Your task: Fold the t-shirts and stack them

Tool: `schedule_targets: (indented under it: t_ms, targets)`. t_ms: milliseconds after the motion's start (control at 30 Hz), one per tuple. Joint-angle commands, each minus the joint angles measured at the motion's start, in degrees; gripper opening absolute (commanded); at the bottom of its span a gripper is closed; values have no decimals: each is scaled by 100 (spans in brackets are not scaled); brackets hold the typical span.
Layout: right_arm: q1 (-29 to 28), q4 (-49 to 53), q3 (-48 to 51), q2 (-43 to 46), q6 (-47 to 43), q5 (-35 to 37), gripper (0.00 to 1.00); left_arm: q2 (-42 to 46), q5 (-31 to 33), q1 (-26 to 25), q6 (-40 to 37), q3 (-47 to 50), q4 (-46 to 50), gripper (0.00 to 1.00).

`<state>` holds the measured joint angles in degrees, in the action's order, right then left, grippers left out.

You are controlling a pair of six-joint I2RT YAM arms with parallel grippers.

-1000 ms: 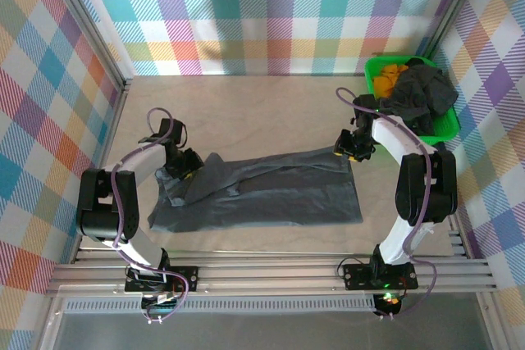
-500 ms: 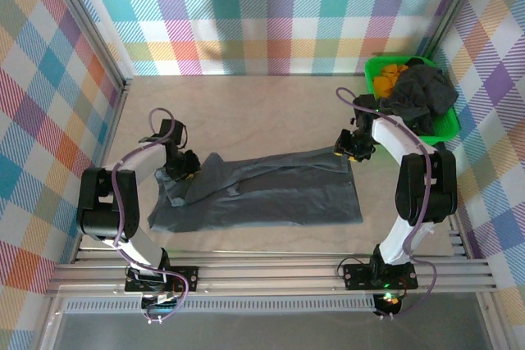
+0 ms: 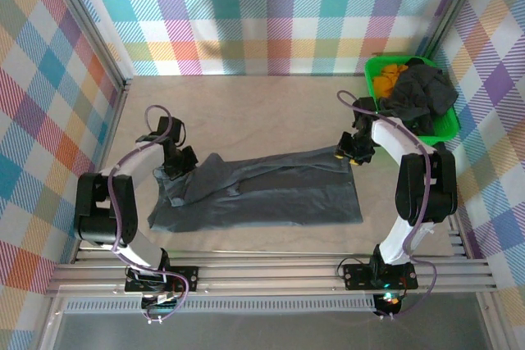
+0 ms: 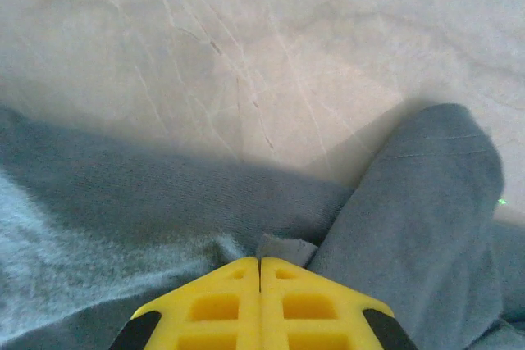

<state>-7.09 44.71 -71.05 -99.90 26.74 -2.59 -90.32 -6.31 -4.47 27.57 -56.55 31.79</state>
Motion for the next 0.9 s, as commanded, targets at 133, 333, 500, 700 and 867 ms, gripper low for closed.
schedule_targets:
  t_ms: [133,333,500,700,867]
  targets:
    - [145,126,258,-43,982,-50,34,392,141,-37,243,-175,231,0]
    - [260,-240,256,-392,1005,-93,31,432,134,-33,343,-154,222,0]
    - [260,-257,130,-651,824,-180,31,428,133,-36,369,-200,240,0]
    - [257,-371,47,-789,689,-191,28,409,112,-38,412,-227,222,0]
    - [261,-274,-110,-829,581,-51,24,370,121,-50,427,-310,256,0]
